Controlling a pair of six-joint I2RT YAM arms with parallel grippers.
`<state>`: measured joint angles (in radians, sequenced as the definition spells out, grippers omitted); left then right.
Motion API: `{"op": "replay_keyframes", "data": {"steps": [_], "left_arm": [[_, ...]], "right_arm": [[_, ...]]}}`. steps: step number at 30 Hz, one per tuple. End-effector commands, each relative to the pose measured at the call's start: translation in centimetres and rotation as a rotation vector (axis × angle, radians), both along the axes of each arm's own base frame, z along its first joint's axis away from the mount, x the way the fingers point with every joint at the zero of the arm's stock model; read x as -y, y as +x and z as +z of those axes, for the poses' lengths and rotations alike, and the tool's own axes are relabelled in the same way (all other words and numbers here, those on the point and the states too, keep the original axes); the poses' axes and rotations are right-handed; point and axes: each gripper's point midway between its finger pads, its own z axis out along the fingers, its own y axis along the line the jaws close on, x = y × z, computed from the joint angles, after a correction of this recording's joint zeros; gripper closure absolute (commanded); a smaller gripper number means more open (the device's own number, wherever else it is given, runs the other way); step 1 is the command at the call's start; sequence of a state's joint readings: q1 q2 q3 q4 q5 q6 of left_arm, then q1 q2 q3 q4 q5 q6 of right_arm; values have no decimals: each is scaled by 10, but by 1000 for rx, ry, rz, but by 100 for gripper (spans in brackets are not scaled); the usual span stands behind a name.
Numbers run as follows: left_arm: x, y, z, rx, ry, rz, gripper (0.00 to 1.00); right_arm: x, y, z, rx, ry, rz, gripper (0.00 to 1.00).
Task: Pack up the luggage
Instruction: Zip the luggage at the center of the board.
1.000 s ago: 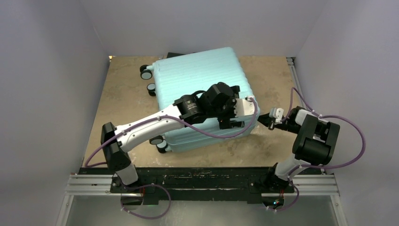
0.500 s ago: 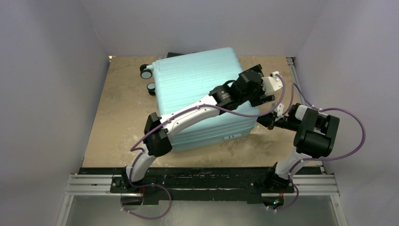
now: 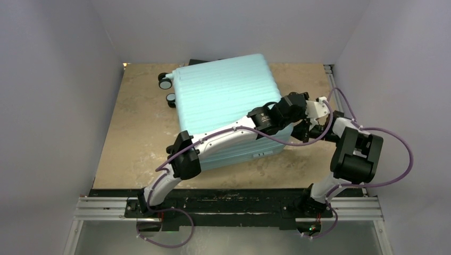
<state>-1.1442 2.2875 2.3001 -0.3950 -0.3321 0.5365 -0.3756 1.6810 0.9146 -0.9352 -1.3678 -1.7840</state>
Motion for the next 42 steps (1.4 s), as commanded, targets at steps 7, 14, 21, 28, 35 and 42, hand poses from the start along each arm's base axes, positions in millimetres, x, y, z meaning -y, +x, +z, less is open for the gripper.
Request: {"op": "replay_keyframes", "data": {"steps": [7, 14, 21, 28, 35, 42], "left_arm": [[-47, -15, -120, -167, 313, 26, 85], [-79, -45, -153, -289, 376, -19, 100], [-100, -71, -186, -395, 413, -58, 100], [-106, -79, -212, -444, 460, -68, 100], [-106, -92, -224, -504, 474, -106, 100], [-103, -103, -219, -545, 457, -155, 100]], "right_arm": [[6, 62, 18, -95, -111, -223, 100], [1, 80, 8, -263, 13, -183, 100], [14, 125, 24, -276, 57, -301, 100], [15, 151, 37, -149, 12, -295, 100], [3, 180, 26, -147, -10, -304, 100], [-19, 219, 41, -126, 54, -410, 100]]}}
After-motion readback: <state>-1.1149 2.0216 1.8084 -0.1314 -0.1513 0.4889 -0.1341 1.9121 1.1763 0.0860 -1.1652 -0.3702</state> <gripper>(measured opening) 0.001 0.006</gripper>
